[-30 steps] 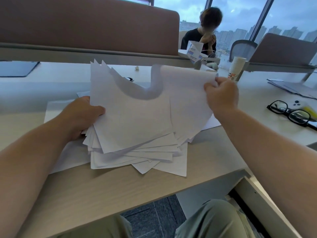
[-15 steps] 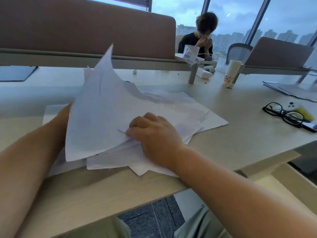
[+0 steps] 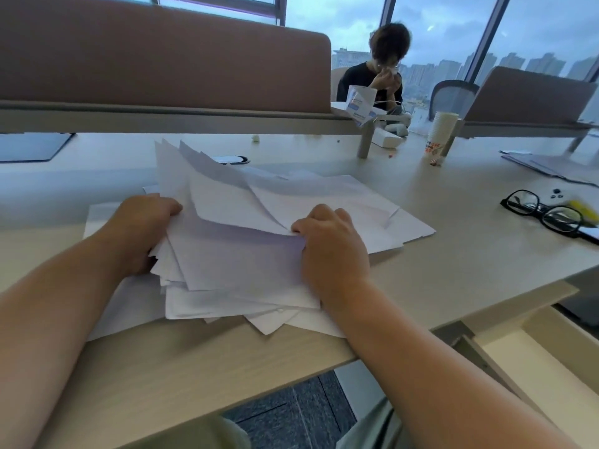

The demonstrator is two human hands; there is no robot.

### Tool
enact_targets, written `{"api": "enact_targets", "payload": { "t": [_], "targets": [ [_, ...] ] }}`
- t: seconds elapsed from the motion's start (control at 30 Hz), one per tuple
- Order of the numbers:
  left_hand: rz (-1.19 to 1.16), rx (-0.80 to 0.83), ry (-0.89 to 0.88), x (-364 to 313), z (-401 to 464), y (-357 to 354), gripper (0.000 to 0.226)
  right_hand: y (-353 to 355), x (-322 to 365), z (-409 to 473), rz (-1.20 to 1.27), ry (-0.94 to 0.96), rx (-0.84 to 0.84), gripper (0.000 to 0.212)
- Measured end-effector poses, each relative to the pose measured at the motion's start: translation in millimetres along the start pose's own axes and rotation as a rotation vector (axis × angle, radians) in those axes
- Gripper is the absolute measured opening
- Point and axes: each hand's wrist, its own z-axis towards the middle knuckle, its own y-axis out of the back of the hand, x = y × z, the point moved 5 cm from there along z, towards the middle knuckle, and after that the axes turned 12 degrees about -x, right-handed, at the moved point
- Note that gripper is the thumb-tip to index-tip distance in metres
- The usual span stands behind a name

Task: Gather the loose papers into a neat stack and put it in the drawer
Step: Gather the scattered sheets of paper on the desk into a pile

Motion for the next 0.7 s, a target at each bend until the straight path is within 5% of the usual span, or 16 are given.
{"api": "enact_targets", "payload": {
  "t": [0.2,0.4,0.5,0.7],
  "targets": [
    [-0.121,0.058,0.054,0.4,-0.4,-5.2,0.037,-11.1,0.7,-5.1,0.201,-0.003,0.181,0.052],
    [0.267,0.103,-0.125,5.7,5.1,-5.6,0.014,-4.9,-8.4,-4.9,0.45,-0.136,-0.008,0.059],
    [0.289,0.118,-0.118,2.0,-1.5,-6.5,0.005,2.3,15.9,-3.2,0.47,0.041,-0.063,0.056],
    [0.203,0.083,-0.139,2.2,1.9,-8.0,0.035,-2.9,65.9,-18.3,0.623,0.336,0.357,0.034]
  ]
}}
